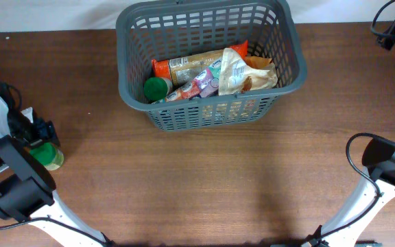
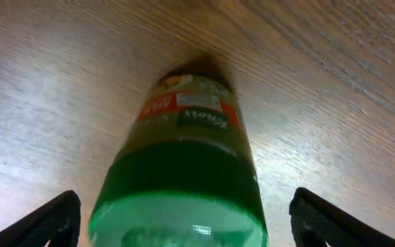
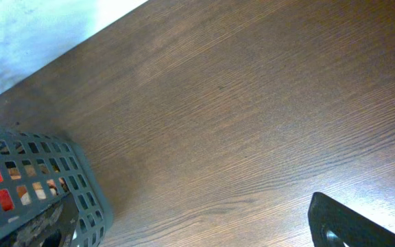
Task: Pack container
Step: 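Grasp the lower green-lidded jar with the left gripper, then lift the second jar into the basket and release it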
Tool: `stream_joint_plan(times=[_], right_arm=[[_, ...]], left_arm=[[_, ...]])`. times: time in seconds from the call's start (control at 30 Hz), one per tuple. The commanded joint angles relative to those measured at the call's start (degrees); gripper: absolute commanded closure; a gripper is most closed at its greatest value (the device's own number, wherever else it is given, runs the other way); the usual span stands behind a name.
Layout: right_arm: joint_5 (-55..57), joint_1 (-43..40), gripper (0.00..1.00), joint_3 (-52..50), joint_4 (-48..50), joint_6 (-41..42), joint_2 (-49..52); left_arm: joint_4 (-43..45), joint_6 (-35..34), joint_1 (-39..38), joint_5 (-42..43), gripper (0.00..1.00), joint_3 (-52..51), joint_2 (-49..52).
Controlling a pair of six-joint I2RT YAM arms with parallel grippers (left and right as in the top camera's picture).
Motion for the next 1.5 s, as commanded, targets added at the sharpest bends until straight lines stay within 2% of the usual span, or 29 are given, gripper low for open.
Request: stream_joint_plan(times=[0.0,0.53,0.6,0.67,0.8,0.87,0.93,1.0,1.03,1.07,1.13,1.23,1.3,1.47], right_arm=[[-0.5,0.2,0.01,0.1,-0.3,0.0,0.5],[-0.5,0.1,0.01,0.1,-0.3,0.0,0.5],[-0.5,0.2,0.01,0.1,-0.3,0.0,0.5],[-0.5,0.2,0.01,0.1,-0.3,0.0,0.5],[-0.5,0.1,0.01,0.1,-0.3,0.0,0.5],[-0.5,0.2,0.01,0.1,-0.3,0.0,0.5],[-0.5,0.2,0.01,0.1,-0.3,0.0,0.5],[-0.5,0.1,0.01,0.1,-0.3,0.0,0.5],[-0.5,0.2,0.01,0.1,-0.3,0.0,0.5],[-0.5,0.1,0.01,0.1,-0.3,0.0,0.5],[-0.5,0.2,0.01,0.1,-0.3,0.0,0.5],[-0.5,0.1,0.01,0.1,-0.3,0.0,0.5],[-0.5,0.1,0.01,0.1,-0.3,0.0,0.5],[-0.5,0.1,0.01,0.1,-0.3,0.0,0.5]], left_arm=[[2.7,-0.7,0.2,-0.4,0.19,-4.5,0.4],[7.1,-1.0,1.5,-2.8,0.23,-8.3,0.4],[7.3,-1.0,1.6,-2.8,0.27,-8.3,0.4],[7.3,-1.0,1.6,-2.8,0.37,-8.3,0.4],[7.4,-1.0,1.6,-2.7,0.38,-8.3,0.4],[7.6,-1.0,1.6,-2.0,0.44,-8.3,0.4],[7.8,-1.0,1.6,-0.3,0.56,-8.3,0.4],[8.1,-0.9,1.6,1.6,0.79,-8.2,0.4],[8.4,-0.9,1.6,2.8,0.94,-7.8,0.4],[8.4,-0.9,1.6,4.9,0.98,-6.0,0.4],[7.5,-0.3,1.4,8.2,0.98,-0.9,0.4],[3.0,1.8,-0.3,12.7,0.98,11.8,0.4],[-0.5,6.2,-3.4,18.0,0.98,26.6,0.4],[-2.4,17.6,-13.8,22.2,0.98,51.5,0.4]])
